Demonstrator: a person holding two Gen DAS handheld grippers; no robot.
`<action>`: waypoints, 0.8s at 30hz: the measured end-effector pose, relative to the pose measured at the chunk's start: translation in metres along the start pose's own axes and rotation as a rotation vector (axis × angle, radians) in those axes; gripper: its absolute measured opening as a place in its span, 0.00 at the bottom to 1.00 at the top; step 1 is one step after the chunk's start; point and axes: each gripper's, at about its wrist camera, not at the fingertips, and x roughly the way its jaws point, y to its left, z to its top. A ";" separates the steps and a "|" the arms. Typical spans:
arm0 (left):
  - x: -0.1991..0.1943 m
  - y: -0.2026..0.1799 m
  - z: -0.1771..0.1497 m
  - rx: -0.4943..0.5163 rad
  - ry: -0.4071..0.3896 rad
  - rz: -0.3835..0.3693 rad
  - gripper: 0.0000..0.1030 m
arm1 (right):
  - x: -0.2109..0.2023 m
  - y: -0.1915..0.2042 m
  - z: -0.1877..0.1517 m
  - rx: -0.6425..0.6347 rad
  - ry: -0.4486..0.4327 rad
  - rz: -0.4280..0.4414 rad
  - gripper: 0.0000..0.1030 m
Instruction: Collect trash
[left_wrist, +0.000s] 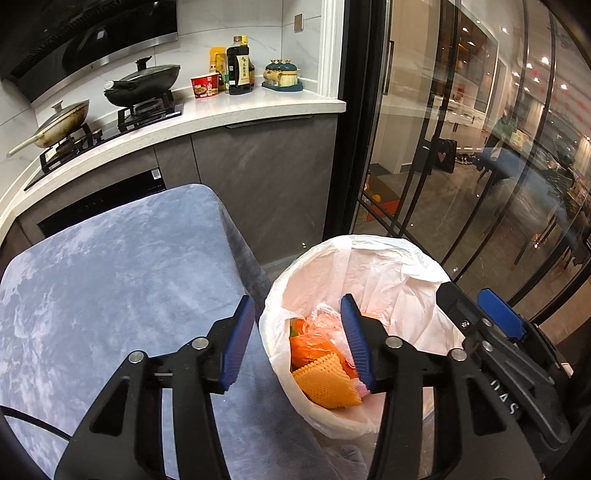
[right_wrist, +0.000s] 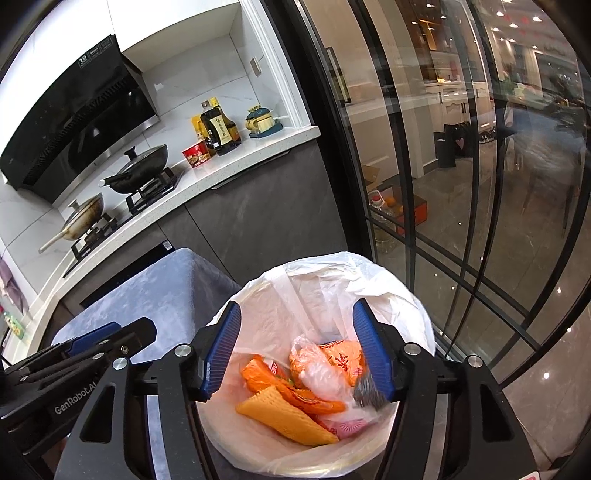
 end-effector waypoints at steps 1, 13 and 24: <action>-0.001 0.001 0.000 -0.002 0.000 0.001 0.46 | -0.002 0.001 0.000 -0.002 -0.002 0.000 0.63; -0.018 0.015 -0.007 -0.015 -0.018 0.027 0.64 | -0.022 0.007 -0.001 -0.021 0.002 -0.002 0.71; -0.046 0.025 -0.026 -0.014 -0.029 0.054 0.77 | -0.059 0.020 -0.008 -0.113 -0.004 -0.033 0.80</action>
